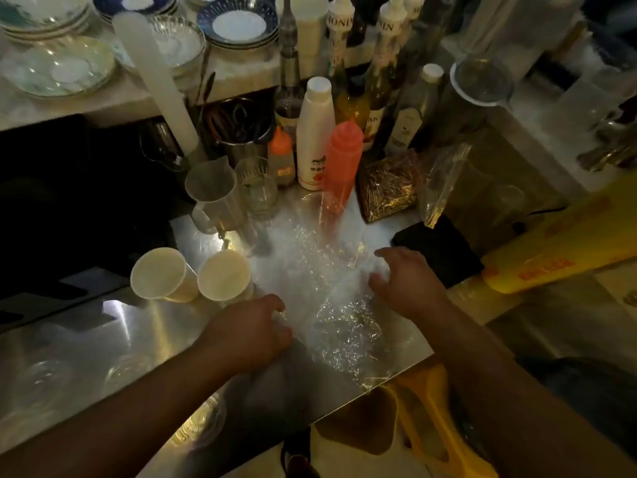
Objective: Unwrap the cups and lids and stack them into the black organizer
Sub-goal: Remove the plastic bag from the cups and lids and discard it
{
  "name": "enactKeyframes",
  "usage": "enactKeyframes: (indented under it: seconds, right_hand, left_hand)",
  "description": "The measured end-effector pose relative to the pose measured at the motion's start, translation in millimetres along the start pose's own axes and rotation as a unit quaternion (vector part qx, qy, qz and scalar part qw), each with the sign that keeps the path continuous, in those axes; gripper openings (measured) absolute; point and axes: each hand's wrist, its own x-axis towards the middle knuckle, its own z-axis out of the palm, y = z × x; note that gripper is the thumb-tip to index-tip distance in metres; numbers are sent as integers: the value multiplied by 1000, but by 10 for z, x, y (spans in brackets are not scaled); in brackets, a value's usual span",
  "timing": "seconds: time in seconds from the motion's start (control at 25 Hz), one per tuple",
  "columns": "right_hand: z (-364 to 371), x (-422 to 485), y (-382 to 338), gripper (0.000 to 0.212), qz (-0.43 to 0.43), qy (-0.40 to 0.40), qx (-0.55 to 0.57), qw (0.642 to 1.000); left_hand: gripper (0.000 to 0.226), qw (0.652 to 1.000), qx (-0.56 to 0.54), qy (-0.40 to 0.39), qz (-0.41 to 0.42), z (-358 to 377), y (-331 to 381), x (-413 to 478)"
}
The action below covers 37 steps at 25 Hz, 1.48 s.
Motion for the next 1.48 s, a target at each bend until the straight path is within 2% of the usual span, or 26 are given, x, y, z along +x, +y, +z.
enactKeyframes:
  seconds: [0.16,0.24,0.32,0.4,0.48,0.56,0.64,0.76,0.92,1.04,1.12,1.2,1.32,1.48]
  right_hand:
    - [162,245,10,66,30,-32,11,999]
    - [237,319,32,65,68,-40,22,997]
    - [267,364,90,52,81,-35,26,996]
    - [280,371,124,26,78,-65,15,995]
    - [236,298,191,18,114,-58,86,988]
    - [110,123,280,15,169,-23,226,959]
    - [-53,-116,363,9,186,-5,313,932]
    - [-349,-482,361,9,193,8,453,870]
    - [-743,-873,-8,16,179,38,544,819]
    - [-950,-1072,-437,18,150,59,605,780]
    - [-1027,-1159,-741,15,140,75,648,745]
    - [-1058,-1208,-1002,15,132,74,673,724]
    - [-1059,-1275,-1303,18,132,39,677,723]
    - [-1037,-1396,-1539,17,168,-33,586,792]
  left_hand:
    - [62,997,-6,-71,-2,129,-12,50]
    - [61,997,-30,-75,-14,189,1,80]
    - [59,994,-61,-88,-23,223,20,111]
    - [59,990,-102,-87,-33,229,33,121]
    - [58,988,-137,-65,-34,210,47,94]
    - [55,986,-162,-38,-18,149,68,46]
    - [48,978,-209,-16,3,54,108,-20]
    - [37,960,-276,20,35,-162,191,-153]
    - [21,938,-329,91,66,-539,189,-318]
    - [18,905,-395,150,46,-816,81,-418]
    - [26,876,-461,140,18,-1004,-55,-499]
    - [25,870,-483,96,-1,-1170,-198,-583]
    - [8,887,-454,82,8,-1365,-427,-779]
    - [12,879,-466,100,11,-1571,-767,-1046]
